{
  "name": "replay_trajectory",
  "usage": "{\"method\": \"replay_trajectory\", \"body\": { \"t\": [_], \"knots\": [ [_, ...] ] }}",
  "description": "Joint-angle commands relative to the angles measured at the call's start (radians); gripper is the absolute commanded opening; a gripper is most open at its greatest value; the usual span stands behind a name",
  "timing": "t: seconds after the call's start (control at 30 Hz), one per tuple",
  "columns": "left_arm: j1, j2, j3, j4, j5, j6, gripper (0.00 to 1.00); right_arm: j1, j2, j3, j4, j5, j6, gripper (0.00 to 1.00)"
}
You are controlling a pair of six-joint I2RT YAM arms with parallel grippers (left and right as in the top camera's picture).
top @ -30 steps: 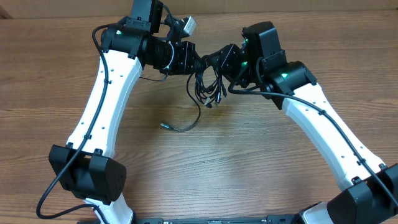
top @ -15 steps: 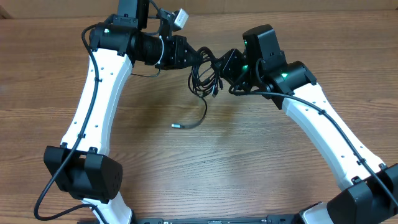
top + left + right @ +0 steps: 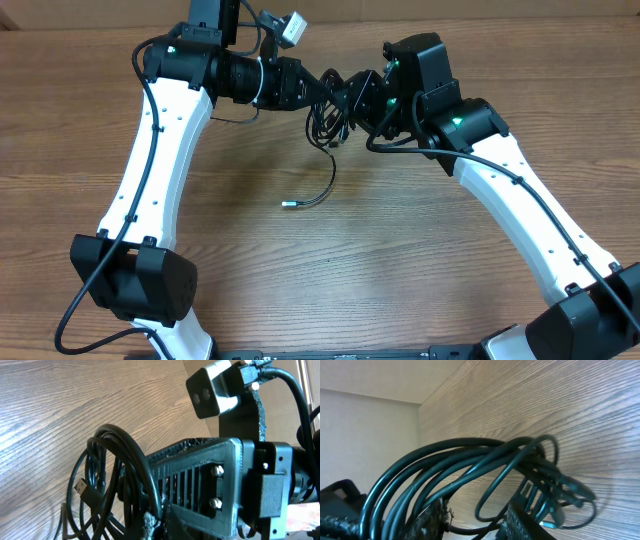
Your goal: Untangle cables
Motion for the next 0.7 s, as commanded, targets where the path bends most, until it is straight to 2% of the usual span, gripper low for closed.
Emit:
{"method": "replay_trajectory", "body": {
  "t": [0.0, 0.17, 0.37, 0.47, 0.6, 0.63, 0.67],
  "knots": [
    [0.0, -0.006, 0.009, 0.019, 0.036, -0.04, 0.04, -0.004, 0.001, 0.016, 0.037, -0.019, -0.003, 0.38],
    [0.0, -0.006, 0.009, 0.023, 0.064, -0.058, 0.04, 0.007, 0.005, 0.016, 0.078, -0.014, 0.0, 0.39],
    [0.0, -0.006, 0.009, 0.05, 0.204, -0.058, 0.04, 0.006, 0.069, 0.016, 0.173, -0.004, 0.0, 0.39],
    [0.0, -0.006, 0.009, 0.048, 0.223, -0.058, 0.04, 0.006, 0.102, 0.016, 0.218, -0.006, 0.0, 0.39],
    [0.001, -0.006, 0.009, 0.049, 0.211, -0.058, 0.04, 0.006, 0.117, 0.016, 0.244, -0.003, -0.016, 0.31],
    [0.001, -0.006, 0.009, 0.049, 0.196, -0.058, 0.04, 0.006, 0.117, 0.016, 0.245, -0.004, -0.032, 0.26],
    [0.001, -0.006, 0.009, 0.048, 0.156, -0.058, 0.04, 0.005, 0.117, 0.016, 0.237, 0.001, -0.07, 0.15]
  ]
}}
